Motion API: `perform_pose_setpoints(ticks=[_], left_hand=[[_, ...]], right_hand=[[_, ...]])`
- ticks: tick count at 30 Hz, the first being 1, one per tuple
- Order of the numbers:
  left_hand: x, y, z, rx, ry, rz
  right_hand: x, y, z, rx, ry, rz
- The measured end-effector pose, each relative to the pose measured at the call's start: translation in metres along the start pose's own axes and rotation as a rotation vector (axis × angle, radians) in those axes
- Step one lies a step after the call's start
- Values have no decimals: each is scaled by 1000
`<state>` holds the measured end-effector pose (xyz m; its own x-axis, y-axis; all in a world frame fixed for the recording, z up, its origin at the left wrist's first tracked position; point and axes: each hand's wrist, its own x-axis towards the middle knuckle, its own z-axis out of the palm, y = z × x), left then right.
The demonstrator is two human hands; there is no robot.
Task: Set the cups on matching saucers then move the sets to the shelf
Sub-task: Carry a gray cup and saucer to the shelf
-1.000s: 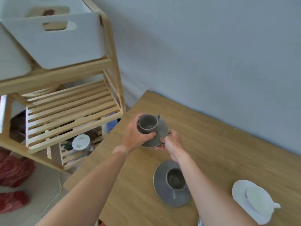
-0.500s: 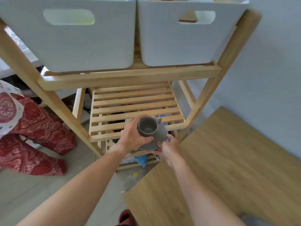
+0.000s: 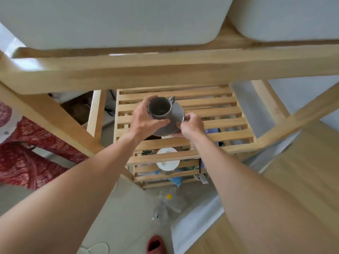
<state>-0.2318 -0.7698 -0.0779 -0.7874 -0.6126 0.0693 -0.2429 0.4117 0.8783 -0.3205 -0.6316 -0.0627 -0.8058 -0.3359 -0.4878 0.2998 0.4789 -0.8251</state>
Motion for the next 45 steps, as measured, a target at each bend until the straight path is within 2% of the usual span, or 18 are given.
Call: perform_pose_setpoints(ticks=[7, 13, 19, 25, 29, 33, 39, 45], left_hand=[[46, -12, -4, 81, 9, -4], [57, -8, 2, 194, -3, 20], [51, 0, 1, 265, -14, -39], [26, 18, -5, 353, -14, -140], [-5, 41, -11, 477, -4, -106], [-44, 64, -7, 603, -46, -98], [-110, 128, 34, 656, -125, -4], [-196, 202, 112, 599, -234, 135]], right_hand=[[34, -17, 21, -86, 76, -74], [43, -15, 24, -128, 184, -140], [37, -14, 27, -147, 236, -174], [3, -5, 5, -517, 248, -356], [-17, 11, -21, -862, 184, -394], [-47, 16, -58, -1047, 135, -440], [-108, 10, -141, -1028, 154, -457], [-180, 47, -244, -960, 228, -407]])
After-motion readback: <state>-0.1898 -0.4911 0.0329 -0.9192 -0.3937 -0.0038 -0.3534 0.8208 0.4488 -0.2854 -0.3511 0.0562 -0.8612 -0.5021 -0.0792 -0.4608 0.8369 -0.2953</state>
